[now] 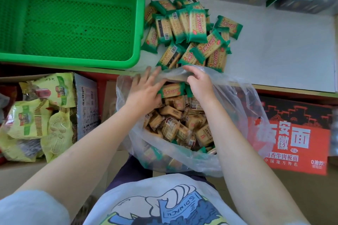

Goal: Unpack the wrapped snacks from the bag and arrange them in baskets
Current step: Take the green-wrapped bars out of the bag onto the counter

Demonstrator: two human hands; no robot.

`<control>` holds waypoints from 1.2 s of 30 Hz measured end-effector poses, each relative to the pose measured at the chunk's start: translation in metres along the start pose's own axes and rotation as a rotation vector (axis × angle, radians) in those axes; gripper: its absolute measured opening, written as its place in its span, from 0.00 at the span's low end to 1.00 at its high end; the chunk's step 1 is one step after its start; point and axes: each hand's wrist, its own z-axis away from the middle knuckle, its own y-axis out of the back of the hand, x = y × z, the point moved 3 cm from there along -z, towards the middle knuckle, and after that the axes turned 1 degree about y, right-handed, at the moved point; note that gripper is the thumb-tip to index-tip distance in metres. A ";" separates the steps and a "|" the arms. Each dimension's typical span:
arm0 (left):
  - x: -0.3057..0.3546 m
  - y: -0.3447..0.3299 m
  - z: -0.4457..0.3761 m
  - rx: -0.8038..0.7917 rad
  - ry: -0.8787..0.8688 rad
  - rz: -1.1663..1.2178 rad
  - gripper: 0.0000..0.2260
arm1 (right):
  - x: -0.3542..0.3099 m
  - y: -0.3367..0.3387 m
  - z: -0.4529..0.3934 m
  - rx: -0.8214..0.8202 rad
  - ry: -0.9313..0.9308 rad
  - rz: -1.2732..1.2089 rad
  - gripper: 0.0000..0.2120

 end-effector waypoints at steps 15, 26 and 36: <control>-0.026 -0.002 -0.008 -0.213 0.153 0.396 0.31 | 0.051 -0.068 0.019 -0.211 -0.053 0.136 0.26; -0.029 -0.001 -0.005 -0.226 0.139 0.441 0.31 | 0.054 -0.063 0.019 -0.098 -0.214 0.048 0.10; -0.027 -0.003 -0.004 -0.181 0.160 0.464 0.28 | -0.012 0.022 0.046 -0.081 -0.009 -0.046 0.27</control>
